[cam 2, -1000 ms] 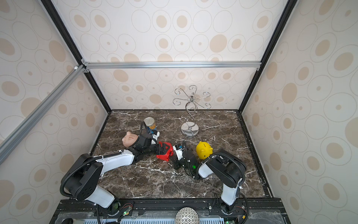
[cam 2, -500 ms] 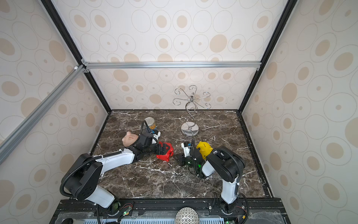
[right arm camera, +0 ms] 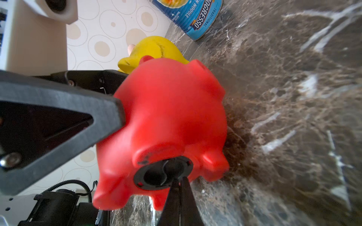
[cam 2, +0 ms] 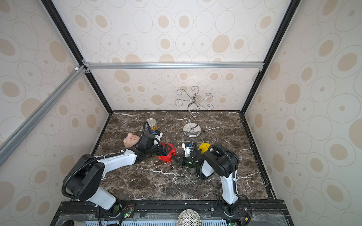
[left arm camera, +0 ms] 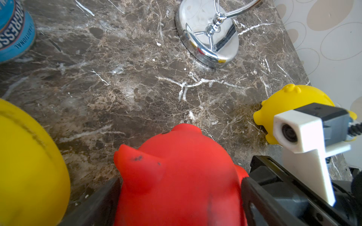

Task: Open piggy banks
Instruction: Open the lid on the piggy bank.

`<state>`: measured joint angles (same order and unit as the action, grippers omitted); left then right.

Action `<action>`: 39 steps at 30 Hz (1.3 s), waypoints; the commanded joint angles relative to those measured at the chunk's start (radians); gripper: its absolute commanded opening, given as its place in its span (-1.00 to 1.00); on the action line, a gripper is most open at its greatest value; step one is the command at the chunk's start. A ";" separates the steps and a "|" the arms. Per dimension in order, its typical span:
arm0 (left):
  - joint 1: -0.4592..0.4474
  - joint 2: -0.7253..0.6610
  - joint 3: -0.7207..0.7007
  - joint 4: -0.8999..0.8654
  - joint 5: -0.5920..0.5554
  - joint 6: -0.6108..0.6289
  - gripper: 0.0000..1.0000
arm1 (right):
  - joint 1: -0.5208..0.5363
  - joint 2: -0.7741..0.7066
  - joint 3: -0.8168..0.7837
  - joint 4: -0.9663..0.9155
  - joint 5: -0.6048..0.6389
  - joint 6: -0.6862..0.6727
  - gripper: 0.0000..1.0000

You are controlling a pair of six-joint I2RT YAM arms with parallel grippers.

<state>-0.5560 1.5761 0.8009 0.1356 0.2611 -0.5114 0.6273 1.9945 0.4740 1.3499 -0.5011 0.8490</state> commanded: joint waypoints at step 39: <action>0.005 0.039 -0.058 -0.032 0.020 -0.032 0.85 | 0.019 0.040 0.073 0.060 0.064 0.218 -0.68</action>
<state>-0.5529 1.5768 0.7746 0.1974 0.2630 -0.5453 0.6407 2.0274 0.5156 1.3941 -0.4591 1.0443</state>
